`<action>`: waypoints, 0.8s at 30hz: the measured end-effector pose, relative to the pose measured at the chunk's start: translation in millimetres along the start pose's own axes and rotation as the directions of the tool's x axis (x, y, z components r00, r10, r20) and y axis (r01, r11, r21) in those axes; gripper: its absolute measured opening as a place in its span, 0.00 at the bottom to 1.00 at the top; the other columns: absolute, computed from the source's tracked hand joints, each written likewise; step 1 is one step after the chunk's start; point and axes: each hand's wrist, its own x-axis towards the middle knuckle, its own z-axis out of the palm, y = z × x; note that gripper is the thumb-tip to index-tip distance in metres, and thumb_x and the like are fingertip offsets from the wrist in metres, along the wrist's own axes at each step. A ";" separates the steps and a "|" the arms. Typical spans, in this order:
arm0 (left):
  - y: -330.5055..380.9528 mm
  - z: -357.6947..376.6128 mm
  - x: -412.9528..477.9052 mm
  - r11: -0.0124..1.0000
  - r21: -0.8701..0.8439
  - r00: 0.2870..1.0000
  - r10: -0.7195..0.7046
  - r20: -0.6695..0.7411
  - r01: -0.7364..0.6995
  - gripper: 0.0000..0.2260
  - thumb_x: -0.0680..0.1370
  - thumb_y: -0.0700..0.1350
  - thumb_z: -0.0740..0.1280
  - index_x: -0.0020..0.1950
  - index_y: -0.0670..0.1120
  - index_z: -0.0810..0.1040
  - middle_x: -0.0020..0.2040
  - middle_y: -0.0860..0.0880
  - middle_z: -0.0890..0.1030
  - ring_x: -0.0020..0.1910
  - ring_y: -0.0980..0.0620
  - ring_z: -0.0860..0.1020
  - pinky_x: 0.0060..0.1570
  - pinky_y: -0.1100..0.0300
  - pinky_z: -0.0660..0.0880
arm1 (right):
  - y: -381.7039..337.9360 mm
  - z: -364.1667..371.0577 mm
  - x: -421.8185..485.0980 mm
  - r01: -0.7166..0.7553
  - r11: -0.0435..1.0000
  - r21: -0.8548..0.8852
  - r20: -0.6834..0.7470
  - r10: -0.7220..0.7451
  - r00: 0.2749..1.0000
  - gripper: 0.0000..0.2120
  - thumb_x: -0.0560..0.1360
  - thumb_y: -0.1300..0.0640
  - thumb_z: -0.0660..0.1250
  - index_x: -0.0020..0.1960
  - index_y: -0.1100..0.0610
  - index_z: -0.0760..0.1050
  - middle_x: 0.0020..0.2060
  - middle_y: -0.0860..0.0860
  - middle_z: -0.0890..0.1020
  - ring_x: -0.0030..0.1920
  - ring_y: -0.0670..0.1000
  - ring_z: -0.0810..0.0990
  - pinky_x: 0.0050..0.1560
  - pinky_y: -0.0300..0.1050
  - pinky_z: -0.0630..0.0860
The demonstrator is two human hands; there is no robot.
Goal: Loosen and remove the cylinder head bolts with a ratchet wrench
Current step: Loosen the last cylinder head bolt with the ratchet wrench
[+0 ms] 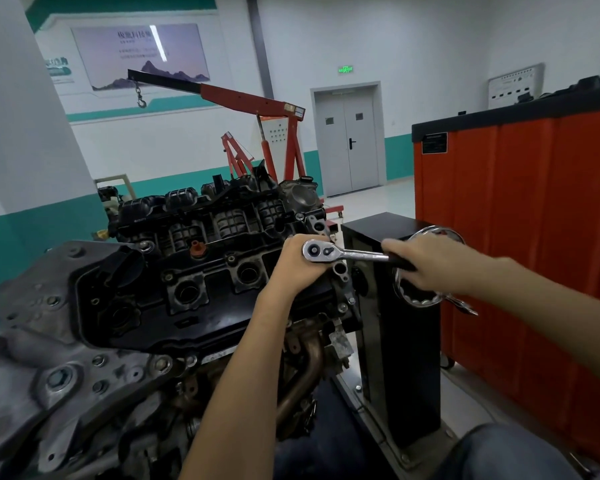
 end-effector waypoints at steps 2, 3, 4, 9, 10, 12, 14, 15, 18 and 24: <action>-0.9 -2.1 -1.3 1.000 -0.027 1.000 -0.003 -0.023 0.002 0.26 0.71 0.29 0.65 0.26 0.56 0.61 0.22 0.56 0.66 0.25 0.60 0.62 0.30 0.64 0.58 | -0.3 -9.9 10.3 0.019 0.991 -0.129 -0.049 -0.025 0.998 0.07 0.77 0.56 0.62 0.51 0.50 0.64 0.32 0.43 0.70 0.30 0.41 0.71 0.27 0.31 0.61; -1.3 -0.8 -1.4 0.998 -0.063 0.997 -0.036 -0.066 0.032 0.26 0.72 0.28 0.65 0.26 0.54 0.60 0.21 0.55 0.64 0.26 0.59 0.60 0.32 0.60 0.58 | -5.1 -5.0 9.2 -0.010 0.994 -0.107 -0.065 0.003 0.998 0.07 0.77 0.56 0.62 0.51 0.50 0.64 0.32 0.43 0.70 0.31 0.42 0.71 0.28 0.31 0.62; -1.6 2.1 -1.6 0.991 -0.117 0.989 -0.081 -0.127 0.066 0.26 0.73 0.27 0.64 0.26 0.52 0.58 0.22 0.54 0.62 0.28 0.58 0.58 0.33 0.58 0.56 | -13.4 6.0 3.5 -0.050 0.998 -0.029 -0.083 0.048 0.995 0.07 0.76 0.57 0.62 0.50 0.51 0.64 0.33 0.45 0.71 0.31 0.43 0.72 0.28 0.32 0.64; 5.5 23.1 -3.3 0.961 -0.254 0.916 -0.197 -0.349 0.110 0.25 0.75 0.29 0.63 0.28 0.49 0.56 0.26 0.52 0.57 0.28 0.56 0.56 0.32 0.58 0.55 | -102.1 74.3 -37.0 -0.141 0.592 0.793 -0.029 0.269 0.963 0.11 0.71 0.67 0.66 0.43 0.52 0.69 0.31 0.51 0.75 0.27 0.41 0.73 0.27 0.37 0.70; 6.9 26.0 -3.3 0.959 -0.265 0.912 -0.195 -0.361 0.099 0.24 0.74 0.28 0.63 0.28 0.49 0.55 0.26 0.52 0.57 0.28 0.57 0.56 0.32 0.59 0.54 | -119.8 84.2 -36.0 -0.134 0.492 0.860 -0.032 0.314 0.949 0.09 0.71 0.67 0.66 0.44 0.55 0.71 0.31 0.53 0.76 0.27 0.42 0.73 0.29 0.40 0.70; 8.2 27.5 -2.8 0.961 -0.257 0.908 -0.193 -0.372 0.099 0.25 0.74 0.28 0.64 0.29 0.49 0.55 0.27 0.50 0.56 0.29 0.55 0.56 0.32 0.58 0.54 | -145.5 97.6 -29.9 -0.147 0.389 0.909 -0.019 0.392 0.920 0.07 0.71 0.67 0.65 0.45 0.57 0.71 0.34 0.56 0.78 0.31 0.48 0.75 0.31 0.42 0.71; 8.1 26.0 -3.2 0.973 -0.214 0.921 -0.164 -0.353 0.091 0.25 0.75 0.29 0.64 0.29 0.49 0.54 0.27 0.50 0.56 0.30 0.52 0.56 0.34 0.56 0.54 | -151.2 100.1 -27.3 -0.134 0.363 0.922 -0.022 0.396 0.918 0.09 0.71 0.67 0.65 0.45 0.54 0.72 0.34 0.53 0.78 0.31 0.45 0.75 0.29 0.37 0.71; 8.1 24.2 -3.6 0.978 -0.192 0.933 -0.142 -0.332 0.080 0.25 0.75 0.29 0.64 0.29 0.50 0.54 0.27 0.50 0.56 0.30 0.52 0.56 0.35 0.56 0.54 | -144.6 98.2 -27.9 -0.121 0.367 0.922 -0.026 0.371 0.928 0.10 0.71 0.67 0.65 0.45 0.54 0.72 0.33 0.51 0.78 0.31 0.44 0.75 0.30 0.37 0.71; 3.4 14.9 -2.4 0.997 -0.042 0.974 -0.073 -0.213 0.066 0.25 0.74 0.30 0.65 0.29 0.50 0.55 0.25 0.53 0.57 0.27 0.57 0.56 0.31 0.60 0.55 | -98.2 77.8 -36.5 -0.083 0.557 0.826 -0.045 0.211 0.976 0.15 0.70 0.69 0.66 0.47 0.49 0.74 0.30 0.46 0.77 0.31 0.40 0.74 0.31 0.32 0.70; 6.5 0.5 -1.0 0.995 0.084 0.998 0.061 -0.010 -0.060 0.24 0.70 0.30 0.66 0.26 0.55 0.61 0.23 0.57 0.65 0.25 0.61 0.65 0.29 0.69 0.58 | 8.8 -0.5 3.6 -0.006 0.999 -0.039 -0.026 0.005 1.000 0.11 0.76 0.60 0.64 0.54 0.47 0.68 0.32 0.42 0.72 0.32 0.41 0.74 0.32 0.31 0.67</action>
